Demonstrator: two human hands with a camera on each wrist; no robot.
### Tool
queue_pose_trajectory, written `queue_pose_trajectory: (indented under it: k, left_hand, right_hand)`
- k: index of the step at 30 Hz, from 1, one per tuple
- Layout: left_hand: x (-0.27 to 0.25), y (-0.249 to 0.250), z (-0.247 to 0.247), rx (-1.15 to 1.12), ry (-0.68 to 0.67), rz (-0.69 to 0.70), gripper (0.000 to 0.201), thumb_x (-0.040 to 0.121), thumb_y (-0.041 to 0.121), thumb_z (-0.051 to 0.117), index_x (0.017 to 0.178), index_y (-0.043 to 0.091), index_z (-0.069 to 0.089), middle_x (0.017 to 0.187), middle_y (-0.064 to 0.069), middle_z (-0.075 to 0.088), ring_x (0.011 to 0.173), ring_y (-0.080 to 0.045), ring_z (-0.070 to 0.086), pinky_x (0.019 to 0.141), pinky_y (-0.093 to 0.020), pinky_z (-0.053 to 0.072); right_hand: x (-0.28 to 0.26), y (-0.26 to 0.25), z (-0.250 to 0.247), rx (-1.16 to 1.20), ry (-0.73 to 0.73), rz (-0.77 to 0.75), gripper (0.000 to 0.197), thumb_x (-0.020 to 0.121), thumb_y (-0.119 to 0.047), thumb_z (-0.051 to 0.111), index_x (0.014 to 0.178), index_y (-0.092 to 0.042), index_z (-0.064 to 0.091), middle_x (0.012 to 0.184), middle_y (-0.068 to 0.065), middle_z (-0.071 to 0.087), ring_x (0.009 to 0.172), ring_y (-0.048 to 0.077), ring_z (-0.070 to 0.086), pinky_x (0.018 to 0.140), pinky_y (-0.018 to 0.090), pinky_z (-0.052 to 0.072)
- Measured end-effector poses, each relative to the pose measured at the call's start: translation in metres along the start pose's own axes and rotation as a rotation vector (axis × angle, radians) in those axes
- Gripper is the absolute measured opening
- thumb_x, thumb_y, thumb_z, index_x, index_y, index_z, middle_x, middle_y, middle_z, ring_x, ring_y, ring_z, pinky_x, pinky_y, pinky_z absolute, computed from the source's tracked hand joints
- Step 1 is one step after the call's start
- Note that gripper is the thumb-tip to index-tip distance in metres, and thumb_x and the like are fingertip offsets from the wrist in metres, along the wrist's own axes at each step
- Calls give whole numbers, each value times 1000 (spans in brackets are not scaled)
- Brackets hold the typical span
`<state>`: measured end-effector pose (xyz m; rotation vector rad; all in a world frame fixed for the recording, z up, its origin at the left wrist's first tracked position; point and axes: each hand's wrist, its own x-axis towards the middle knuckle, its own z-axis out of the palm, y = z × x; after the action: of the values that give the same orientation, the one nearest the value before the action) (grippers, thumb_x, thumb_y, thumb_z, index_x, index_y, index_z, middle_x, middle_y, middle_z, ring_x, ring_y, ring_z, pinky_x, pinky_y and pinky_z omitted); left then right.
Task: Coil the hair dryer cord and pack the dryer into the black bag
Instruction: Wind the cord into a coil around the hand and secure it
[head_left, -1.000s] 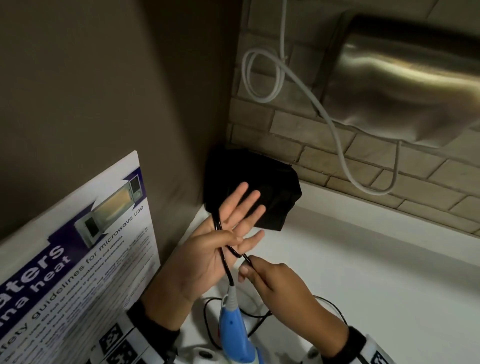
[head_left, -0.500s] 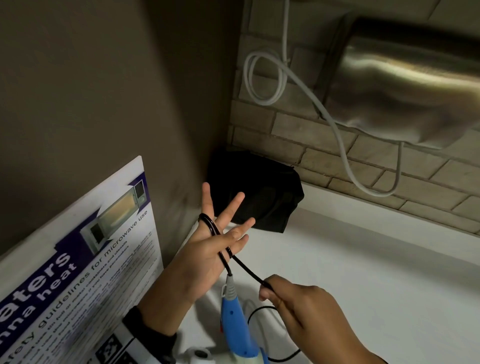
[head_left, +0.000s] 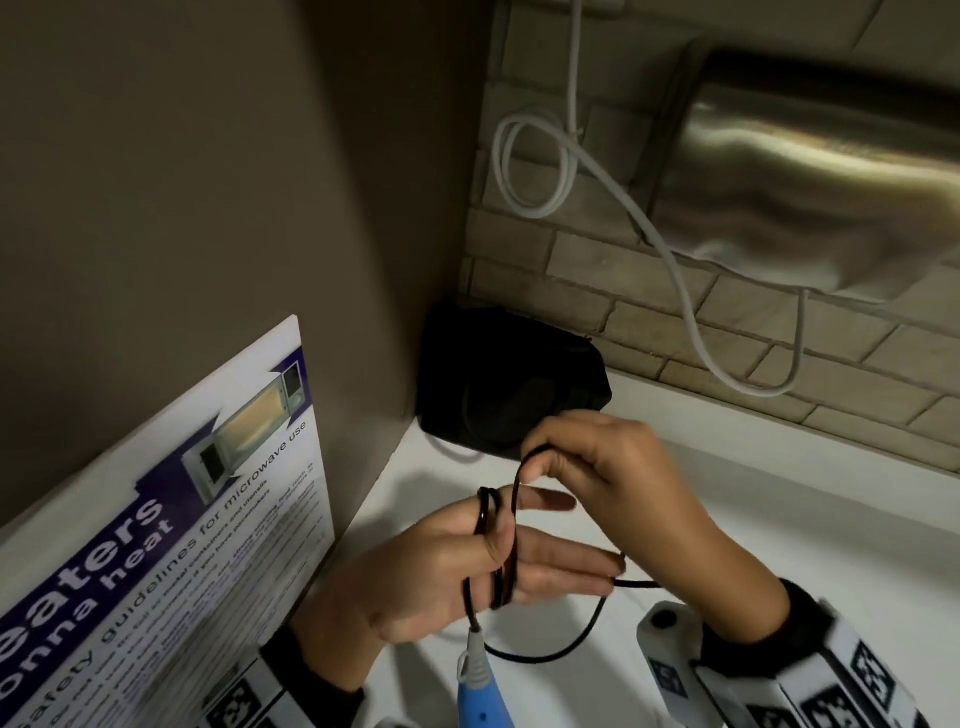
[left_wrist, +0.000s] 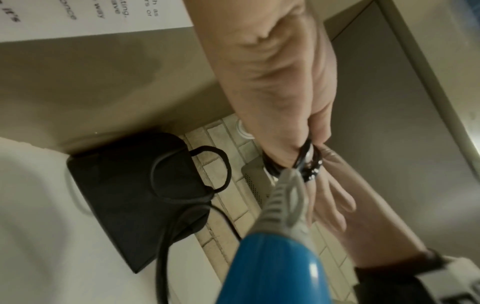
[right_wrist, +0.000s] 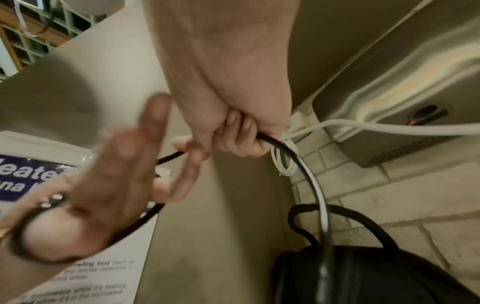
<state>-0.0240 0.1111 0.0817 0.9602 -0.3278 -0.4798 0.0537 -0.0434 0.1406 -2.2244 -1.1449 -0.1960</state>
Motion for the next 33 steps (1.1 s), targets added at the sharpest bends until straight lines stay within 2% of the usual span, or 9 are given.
queue_pose_trajectory:
  k: [3,9,13,17,21,24,27,29,33]
  left_hand:
    - [-3,2,8,-13,-97,-18,28,99,19,29,122,7,40,134,-41,43,126,-51,43,111,-51,30]
    - [-5,4,10,-113,-98,-66,27,100,15,35,124,16,47,125,-22,60,111,-38,61,105,-46,39]
    - [-5,3,6,-184,-75,-58,29,99,20,38,124,16,51,120,-19,65,80,-27,73,93,-42,51]
    - [-3,1,7,-158,-24,-57,31,96,28,39,106,7,60,100,-19,71,37,-7,60,67,-34,60]
    - [-1,0,8,-118,31,-39,34,95,31,38,97,4,59,84,-16,74,27,0,49,57,-29,60]
    - [-1,1,6,-132,46,-46,34,95,32,38,93,4,56,71,-13,73,27,0,48,56,-28,60]
    - [-1,2,10,-89,84,-69,35,94,34,31,82,6,49,48,-3,67,29,1,51,56,-25,59]
    - [-2,3,13,-126,105,-59,39,93,35,30,72,9,50,47,-8,66,24,1,47,52,-22,57]
    - [-2,0,4,-74,172,-40,53,95,49,27,63,12,46,43,-10,61,19,-4,31,43,-24,34]
  right_hand:
    - [10,6,6,137,1,8,20,87,-17,65,74,-32,63,70,-19,61,72,1,60,63,17,45]
    - [9,9,25,411,-157,156,23,95,-29,52,74,-29,62,64,-19,58,62,0,52,63,13,38]
    - [0,7,22,719,-337,417,37,100,-34,40,93,-9,67,74,-4,62,68,12,53,61,21,37]
    - [-3,9,9,879,-457,523,39,102,-33,34,103,-12,67,70,12,51,62,18,43,55,26,32]
    - [-5,9,2,880,-545,584,41,100,-39,34,116,-14,63,58,-8,58,61,8,54,59,25,38]
    - [-7,10,9,1021,-498,681,41,98,-39,39,107,-6,61,58,-3,56,55,9,49,52,22,34]
    - [-8,12,17,1198,-454,792,27,96,-37,46,92,-12,57,59,4,60,49,10,33,47,21,24]
    - [-9,13,22,1321,-456,821,21,94,-34,51,88,-14,53,65,10,61,48,10,23,43,18,22]
    - [-11,19,29,1321,-433,803,16,90,-33,60,91,-18,53,84,20,45,46,8,19,40,16,23]
